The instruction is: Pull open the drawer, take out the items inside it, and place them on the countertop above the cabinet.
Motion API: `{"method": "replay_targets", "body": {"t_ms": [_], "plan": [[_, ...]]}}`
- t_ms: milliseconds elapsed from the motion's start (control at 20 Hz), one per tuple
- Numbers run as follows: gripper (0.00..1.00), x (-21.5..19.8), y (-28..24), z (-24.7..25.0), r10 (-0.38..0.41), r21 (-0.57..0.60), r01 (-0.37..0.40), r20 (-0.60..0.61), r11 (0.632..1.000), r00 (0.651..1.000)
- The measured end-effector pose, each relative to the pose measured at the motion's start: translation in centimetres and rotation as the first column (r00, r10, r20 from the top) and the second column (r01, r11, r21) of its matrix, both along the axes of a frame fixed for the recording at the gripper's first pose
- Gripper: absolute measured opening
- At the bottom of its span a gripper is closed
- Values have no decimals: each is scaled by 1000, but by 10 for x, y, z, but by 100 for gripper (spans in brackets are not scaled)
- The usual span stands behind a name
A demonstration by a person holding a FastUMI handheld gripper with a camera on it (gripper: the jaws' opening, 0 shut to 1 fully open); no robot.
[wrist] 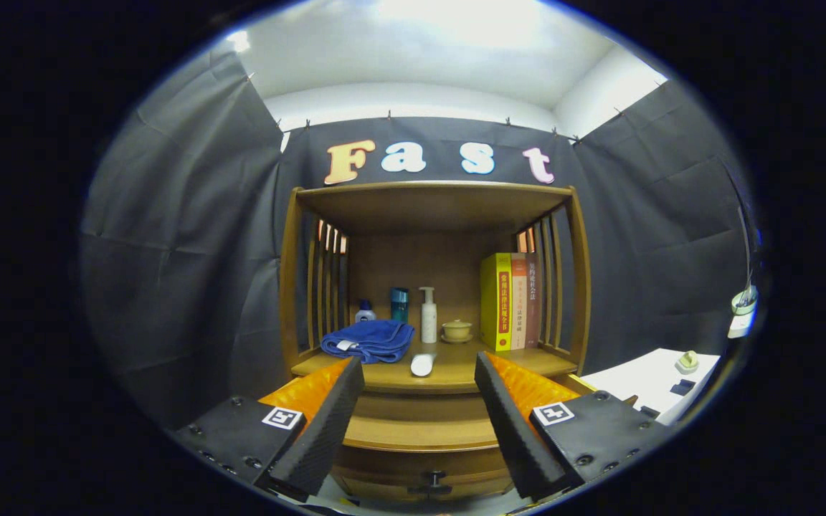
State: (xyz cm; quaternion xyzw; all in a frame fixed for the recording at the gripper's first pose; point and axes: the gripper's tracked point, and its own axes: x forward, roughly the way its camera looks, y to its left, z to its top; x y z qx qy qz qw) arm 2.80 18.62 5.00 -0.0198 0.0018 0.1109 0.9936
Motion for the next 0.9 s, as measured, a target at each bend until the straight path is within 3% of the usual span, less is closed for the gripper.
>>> {"method": "replay_targets", "body": {"t_ms": [550, 900], "plan": [[100, -3, -29, -65, -67, 73, 71, -60, 995, 996], [99, -21, -17, -101, -35, 69, 38, -44, 997, 998]]}}
